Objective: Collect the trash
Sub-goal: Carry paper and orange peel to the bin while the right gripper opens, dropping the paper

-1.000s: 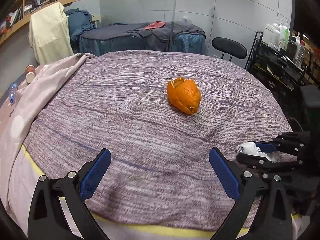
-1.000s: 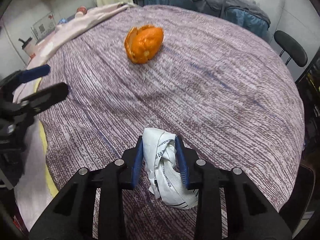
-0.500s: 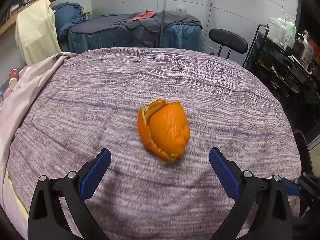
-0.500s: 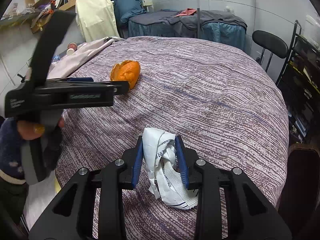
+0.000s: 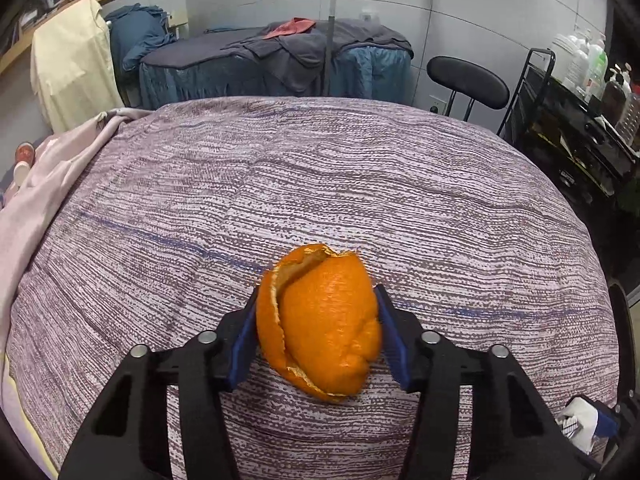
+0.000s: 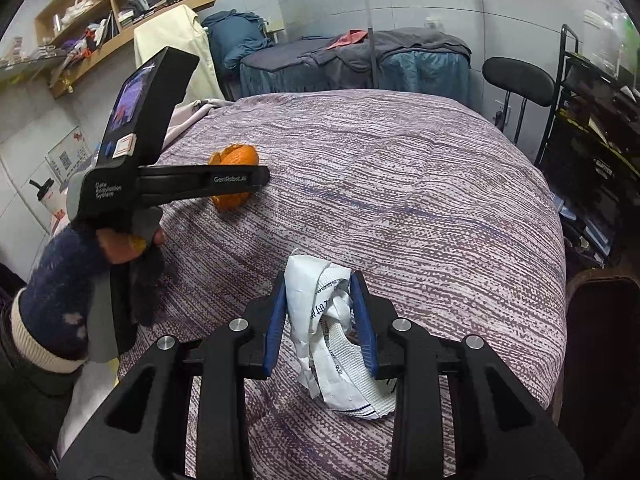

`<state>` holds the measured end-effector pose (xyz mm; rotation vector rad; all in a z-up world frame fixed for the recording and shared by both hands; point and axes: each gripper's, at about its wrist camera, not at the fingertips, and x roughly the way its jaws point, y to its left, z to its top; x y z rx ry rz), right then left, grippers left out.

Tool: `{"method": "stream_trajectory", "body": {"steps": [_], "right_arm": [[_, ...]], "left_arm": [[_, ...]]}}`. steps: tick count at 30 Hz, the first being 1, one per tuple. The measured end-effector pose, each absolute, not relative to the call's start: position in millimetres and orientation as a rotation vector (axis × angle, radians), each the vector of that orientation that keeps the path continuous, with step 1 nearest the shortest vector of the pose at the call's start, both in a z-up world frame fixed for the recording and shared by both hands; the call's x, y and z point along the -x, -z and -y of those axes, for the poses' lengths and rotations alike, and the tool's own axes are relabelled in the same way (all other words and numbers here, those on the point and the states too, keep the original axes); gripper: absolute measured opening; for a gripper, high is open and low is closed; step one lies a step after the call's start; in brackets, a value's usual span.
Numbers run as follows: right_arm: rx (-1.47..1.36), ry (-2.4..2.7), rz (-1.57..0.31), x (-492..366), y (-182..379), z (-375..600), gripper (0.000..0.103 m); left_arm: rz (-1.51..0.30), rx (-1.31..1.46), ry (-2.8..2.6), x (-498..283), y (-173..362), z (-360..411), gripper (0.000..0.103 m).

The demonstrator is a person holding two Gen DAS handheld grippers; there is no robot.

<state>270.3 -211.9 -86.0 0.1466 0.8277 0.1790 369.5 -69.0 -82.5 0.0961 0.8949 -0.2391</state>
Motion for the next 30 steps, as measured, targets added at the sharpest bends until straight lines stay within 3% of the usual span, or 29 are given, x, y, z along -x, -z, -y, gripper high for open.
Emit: {"method": "stream_trajectory", "body": {"steps": [12,30], "right_arm": [[-0.150,-0.179,-0.807,-268,85,212,0.032],[-0.145,-0.186,-0.783,-263,75,212,0.032]], "left_arm": [[-0.850,-0.074,0.291,-333,65,63,0.046],[-0.696,0.000,0.312,-220,20,26,0.046]]}}
